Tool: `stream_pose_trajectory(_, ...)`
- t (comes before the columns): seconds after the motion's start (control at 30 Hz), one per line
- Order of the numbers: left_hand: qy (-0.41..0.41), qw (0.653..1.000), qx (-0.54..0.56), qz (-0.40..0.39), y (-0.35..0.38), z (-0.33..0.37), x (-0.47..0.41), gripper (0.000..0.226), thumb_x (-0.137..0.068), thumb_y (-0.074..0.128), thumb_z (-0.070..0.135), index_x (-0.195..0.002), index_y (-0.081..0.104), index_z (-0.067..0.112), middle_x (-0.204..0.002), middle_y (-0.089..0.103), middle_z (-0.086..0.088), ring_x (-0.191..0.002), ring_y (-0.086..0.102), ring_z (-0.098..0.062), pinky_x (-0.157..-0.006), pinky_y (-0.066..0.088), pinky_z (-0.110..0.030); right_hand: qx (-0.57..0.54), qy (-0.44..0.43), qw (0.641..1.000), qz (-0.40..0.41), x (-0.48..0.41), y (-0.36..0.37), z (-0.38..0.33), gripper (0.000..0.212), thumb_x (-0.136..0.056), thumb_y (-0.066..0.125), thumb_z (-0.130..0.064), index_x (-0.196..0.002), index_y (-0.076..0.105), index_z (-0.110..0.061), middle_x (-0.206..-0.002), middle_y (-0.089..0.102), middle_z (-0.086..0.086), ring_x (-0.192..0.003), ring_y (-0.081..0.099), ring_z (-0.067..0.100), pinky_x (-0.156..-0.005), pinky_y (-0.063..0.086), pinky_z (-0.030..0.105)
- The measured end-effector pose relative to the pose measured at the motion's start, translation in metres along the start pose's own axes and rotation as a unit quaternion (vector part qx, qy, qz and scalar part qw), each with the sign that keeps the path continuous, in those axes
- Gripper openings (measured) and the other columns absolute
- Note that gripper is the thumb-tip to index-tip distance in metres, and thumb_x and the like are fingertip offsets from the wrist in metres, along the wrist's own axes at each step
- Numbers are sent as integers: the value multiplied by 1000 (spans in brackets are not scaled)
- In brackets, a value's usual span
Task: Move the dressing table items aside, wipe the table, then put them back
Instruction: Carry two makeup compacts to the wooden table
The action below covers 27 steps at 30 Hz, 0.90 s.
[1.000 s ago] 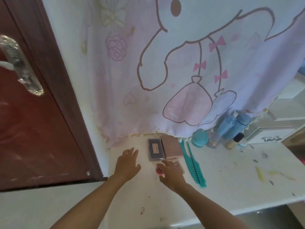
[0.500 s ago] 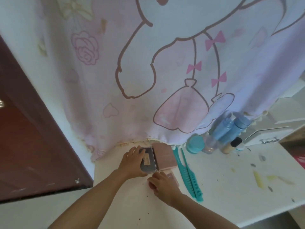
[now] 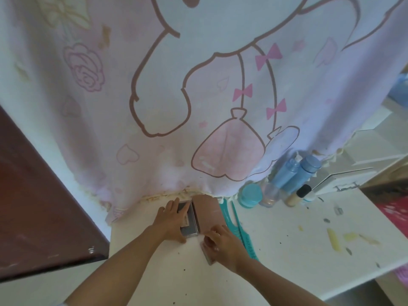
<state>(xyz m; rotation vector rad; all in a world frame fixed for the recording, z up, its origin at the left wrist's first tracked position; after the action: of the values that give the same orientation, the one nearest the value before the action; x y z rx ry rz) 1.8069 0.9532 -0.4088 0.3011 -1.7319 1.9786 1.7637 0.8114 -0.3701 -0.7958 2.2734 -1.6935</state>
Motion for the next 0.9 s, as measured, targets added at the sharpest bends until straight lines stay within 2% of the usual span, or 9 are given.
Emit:
stream_pose_trajectory(0.1, -4, 999, -21, 32, -3, 1, 3, 110, -69, 68, 50, -147, -6, 25, -146, 16, -14, -133, 16, -32, -108, 21, -39, 7, -3, 1000, -4, 1, -3, 0, 29, -97, 39, -28, -120, 53, -17, -123, 49, 0, -111, 45, 18, -95, 42, 30)
stream_pose_trajectory(0.17, -12, 998, -22, 50, -2, -1, 10, 108, -68, 67, 53, -147, -2, 26, -141, 23, -12, -128, 22, -30, -105, 24, -37, 10, -7, 1000, -6, 1, -5, -1, 27, -97, 40, -27, -116, 54, -14, -123, 49, 1, -111, 44, 18, -95, 42, 31)
stream_pose_trajectory(0.27, -38, 997, 8, 62, 0, -9, 27, 107, -68, 66, 54, -147, 0, 26, -141, 22, -10, -129, 21, -30, -106, 23, -37, 10, -12, 1000, -10, -1, -8, -4, 25, -96, 41, -26, -113, 54, -13, -122, 48, 1, -109, 44, 18, -95, 42, 33)
stream_pose_trajectory(0.4, -77, 992, 59, 82, 1, -24, 58, 107, -69, 66, 53, -147, -2, 27, -145, 17, -10, -132, 19, -30, -109, 22, -39, -6, -38, 999, -6, -8, -17, -18, 31, -95, 42, -19, -125, 49, -17, -127, 44, -1, -117, 38, 16, -98, 34, 26)
stream_pose_trajectory(0.57, -145, 977, 81, 132, -8, -40, 116, 107, -69, 66, 54, -147, -1, 27, -143, 19, -9, -130, 22, -29, -106, 26, -37, -13, -121, 992, 16, -21, -29, -51, 34, -89, 50, -14, -123, 54, -14, -124, 50, 5, -117, 42, 19, -85, 26, 16)
stream_pose_trajectory(0.7, -236, 949, 97, 183, -7, -52, 174, 107, -68, 67, 54, -147, 1, 28, -143, 20, -10, -131, 21, -30, -106, 25, -37, -5, -214, 977, 13, -25, -30, -90, 33, -88, 50, -15, -121, 54, -14, -123, 48, 2, -113, 42, 17, -90, 35, 18)
stream_pose_trajectory(0.8, -314, 920, 128, 198, 6, -52, 224, 107, -69, 67, 52, -147, -2, 29, -148, 12, -11, -137, 11, -31, -110, 20, -39, -11, -287, 958, 3, -18, -23, -122, 30, -83, 53, -11, -113, 58, -9, -115, 52, 6, -107, 44, 23, -84, 37, 22)
stream_pose_trajectory(0.9, -375, 887, 157, 219, 23, -46, 274, 109, -68, 68, 52, -147, -4, 31, -148, 12, -10, -137, 11, -32, -112, 20, -40, -6, -358, 934, -13, -1, -14, -158, 28, -82, 54, -11, -109, 59, -10, -111, 54, 6, -105, 46, 22, -85, 41, 24)
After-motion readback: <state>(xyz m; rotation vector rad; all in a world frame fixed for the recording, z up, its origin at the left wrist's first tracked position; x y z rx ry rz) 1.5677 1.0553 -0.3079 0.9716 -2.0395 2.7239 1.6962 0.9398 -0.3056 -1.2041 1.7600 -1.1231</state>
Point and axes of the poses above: each hand's wrist, its own x-axis away from the middle knuckle, its own y-axis out of the palm, z = x × y, the point moved 7 cm from there along -x, towards the middle knuckle
